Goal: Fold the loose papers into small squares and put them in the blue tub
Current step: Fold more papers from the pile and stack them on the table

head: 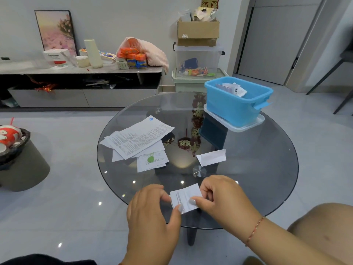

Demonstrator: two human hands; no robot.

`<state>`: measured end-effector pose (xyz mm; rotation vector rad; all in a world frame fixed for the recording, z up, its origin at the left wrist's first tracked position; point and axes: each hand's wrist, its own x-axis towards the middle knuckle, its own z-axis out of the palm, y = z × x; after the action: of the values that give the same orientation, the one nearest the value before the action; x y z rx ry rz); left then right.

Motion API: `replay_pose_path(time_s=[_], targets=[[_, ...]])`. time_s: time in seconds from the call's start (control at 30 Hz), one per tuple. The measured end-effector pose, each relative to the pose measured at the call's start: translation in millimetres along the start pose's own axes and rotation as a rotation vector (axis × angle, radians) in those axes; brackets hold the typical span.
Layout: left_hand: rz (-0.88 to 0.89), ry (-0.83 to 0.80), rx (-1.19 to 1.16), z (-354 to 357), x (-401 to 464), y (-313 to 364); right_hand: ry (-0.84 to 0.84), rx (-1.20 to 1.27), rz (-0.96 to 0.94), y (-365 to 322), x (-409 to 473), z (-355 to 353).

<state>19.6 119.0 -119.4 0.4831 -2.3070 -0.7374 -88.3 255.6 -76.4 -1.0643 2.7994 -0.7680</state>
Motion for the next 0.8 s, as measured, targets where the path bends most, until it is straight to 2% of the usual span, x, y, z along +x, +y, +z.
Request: replay_pose_path(time_s=[0.13, 0.27, 0.3, 0.37, 0.47, 0.53, 0.63, 0.8], targets=[[0.061, -0.004, 0.016, -1, 2, -3, 0.060, -0.015, 0.049, 1, 0, -1], [0.351, -0.004, 0.054, -3, 3, -9, 0.097, -0.050, 0.099, 2, 0, -3], [0.442, -0.014, 0.105, -3, 2, -10, 0.141, -0.049, 0.061, 4, -1, -2], [0.542, -0.017, 0.200, -3, 0, -8, 0.222, -0.053, -0.129, 8, -4, 2], [0.556, -0.025, 0.242, -7, -1, -4, 0.046, -0.102, -0.386, 8, -12, 8], [0.571, -0.057, 0.252, -9, -1, -5, -0.017, -0.183, -0.465, 7, -14, 6], [0.538, -0.065, 0.254, -16, -2, -10, -0.012, -0.216, -0.489, 5, -17, 4], [0.313, -0.048, 0.214, -24, -5, -13, 0.062, -0.373, -0.554, 3, -24, 8]])
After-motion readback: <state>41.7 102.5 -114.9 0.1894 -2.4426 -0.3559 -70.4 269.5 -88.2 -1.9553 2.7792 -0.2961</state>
